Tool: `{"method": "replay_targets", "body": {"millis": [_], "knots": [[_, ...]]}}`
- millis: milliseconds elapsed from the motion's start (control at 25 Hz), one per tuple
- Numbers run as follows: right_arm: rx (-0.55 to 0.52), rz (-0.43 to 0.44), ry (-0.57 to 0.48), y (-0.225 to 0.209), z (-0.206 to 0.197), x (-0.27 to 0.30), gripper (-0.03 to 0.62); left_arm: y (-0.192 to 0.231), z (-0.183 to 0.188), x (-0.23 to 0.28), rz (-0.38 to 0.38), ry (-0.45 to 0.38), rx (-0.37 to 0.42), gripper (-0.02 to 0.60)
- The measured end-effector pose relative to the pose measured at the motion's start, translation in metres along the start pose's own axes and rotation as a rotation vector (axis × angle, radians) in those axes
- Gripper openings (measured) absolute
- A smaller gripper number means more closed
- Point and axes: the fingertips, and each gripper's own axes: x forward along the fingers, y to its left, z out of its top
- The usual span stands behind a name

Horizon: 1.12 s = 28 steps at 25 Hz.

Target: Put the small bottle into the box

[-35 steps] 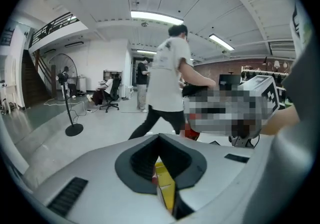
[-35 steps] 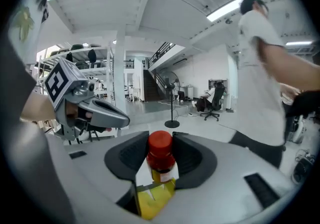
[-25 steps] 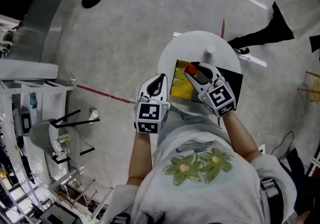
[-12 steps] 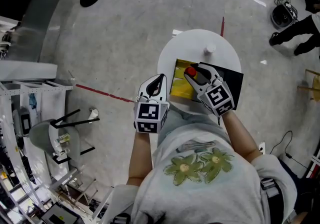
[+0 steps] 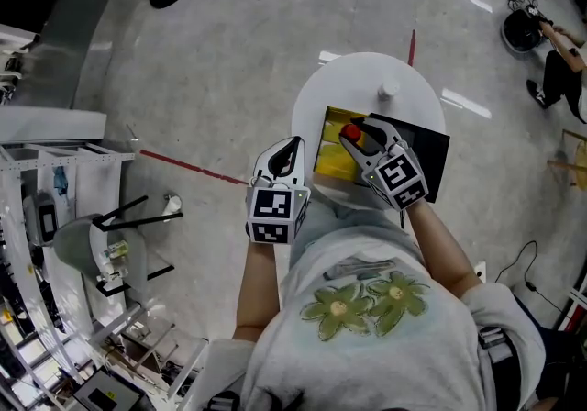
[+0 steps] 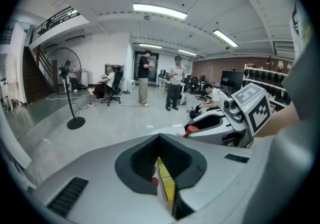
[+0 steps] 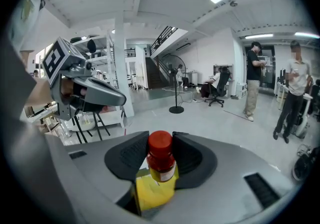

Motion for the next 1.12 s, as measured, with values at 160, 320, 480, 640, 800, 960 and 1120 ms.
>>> {"method": "replay_targets", "body": {"millis": [160, 320, 480, 640, 800, 960, 1120], "knots": [[0.003, 0.008, 0.021, 0.001, -0.009, 0.007, 0.153, 0.004, -0.008, -0.002, 0.01, 0.016, -0.011, 0.002], [0.003, 0.009, 0.052, -0.001, -0.02, 0.013, 0.153, 0.006, -0.012, 0.0, 0.013, 0.025, -0.021, 0.002], [0.004, 0.013, 0.079, -0.003, -0.032, 0.018, 0.153, 0.006, -0.018, 0.003, 0.01, 0.041, -0.028, 0.002], [0.001, 0.019, 0.099, -0.002, -0.04, 0.021, 0.153, 0.005, -0.021, 0.001, 0.01, 0.052, -0.029, 0.002], [0.008, 0.031, 0.121, -0.002, -0.052, 0.027, 0.153, 0.004, -0.024, 0.003, 0.012, 0.061, -0.021, 0.002], [0.008, 0.032, 0.146, -0.001, -0.061, 0.033, 0.153, 0.006, -0.026, 0.002, 0.014, 0.065, -0.011, 0.002], [0.012, 0.034, 0.166, 0.0, -0.068, 0.038, 0.152, 0.01, -0.028, -0.001, 0.029, 0.074, -0.005, 0.002]]}}
